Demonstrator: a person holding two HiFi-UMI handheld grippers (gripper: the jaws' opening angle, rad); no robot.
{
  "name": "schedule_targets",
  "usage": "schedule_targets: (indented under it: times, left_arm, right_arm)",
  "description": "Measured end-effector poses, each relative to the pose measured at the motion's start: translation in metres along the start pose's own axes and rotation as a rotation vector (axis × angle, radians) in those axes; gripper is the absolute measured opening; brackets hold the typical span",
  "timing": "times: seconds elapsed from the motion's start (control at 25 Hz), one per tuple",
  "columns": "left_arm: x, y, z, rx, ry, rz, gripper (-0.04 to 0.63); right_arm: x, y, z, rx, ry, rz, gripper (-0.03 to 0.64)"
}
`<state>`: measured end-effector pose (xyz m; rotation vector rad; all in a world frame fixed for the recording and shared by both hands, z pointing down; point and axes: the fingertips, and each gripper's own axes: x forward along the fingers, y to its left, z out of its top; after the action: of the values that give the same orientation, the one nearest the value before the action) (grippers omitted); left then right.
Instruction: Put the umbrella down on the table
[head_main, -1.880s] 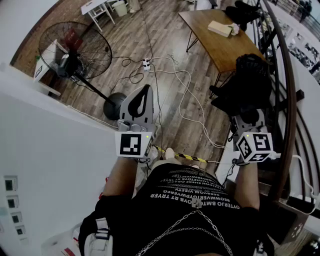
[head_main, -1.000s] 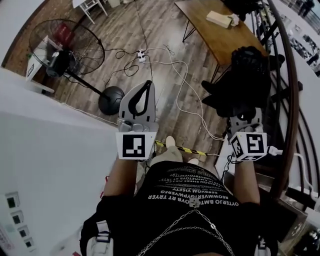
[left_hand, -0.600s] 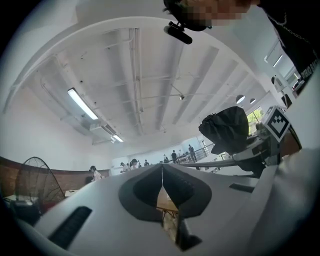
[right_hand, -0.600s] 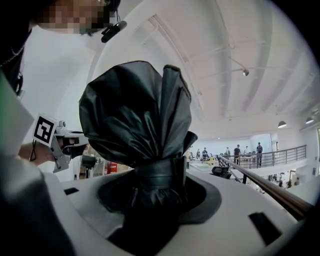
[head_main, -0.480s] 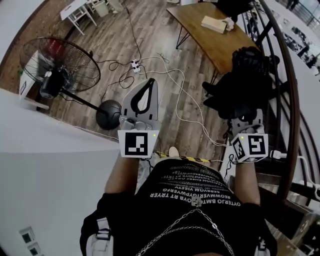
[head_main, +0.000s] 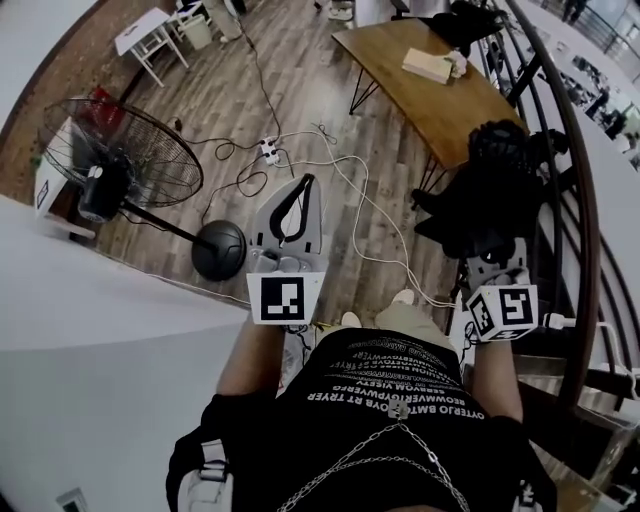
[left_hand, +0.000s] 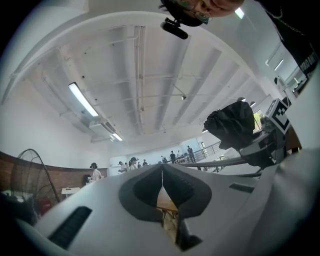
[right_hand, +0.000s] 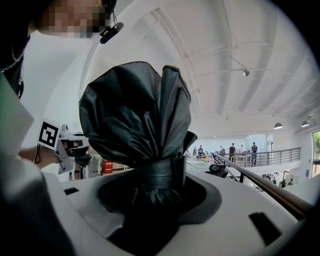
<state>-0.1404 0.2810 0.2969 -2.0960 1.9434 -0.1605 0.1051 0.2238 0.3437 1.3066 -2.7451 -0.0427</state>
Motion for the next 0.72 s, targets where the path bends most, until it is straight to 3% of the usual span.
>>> schedule_targets:
  times: [0.4, 0.72]
  left_arm:
    - [0.042, 0.01, -0.015, -0.026, 0.026, 0.031, 0.029]
    - [0.123, 0.008, -0.03, -0.03, 0.042, 0.03, 0.029]
  right_arm:
    - [0.044, -0.03, -0.005, 0.024, -0.005, 0.026, 0.238]
    - [0.117, -0.082, -0.002, 0.003, -0.021, 0.057, 0.238]
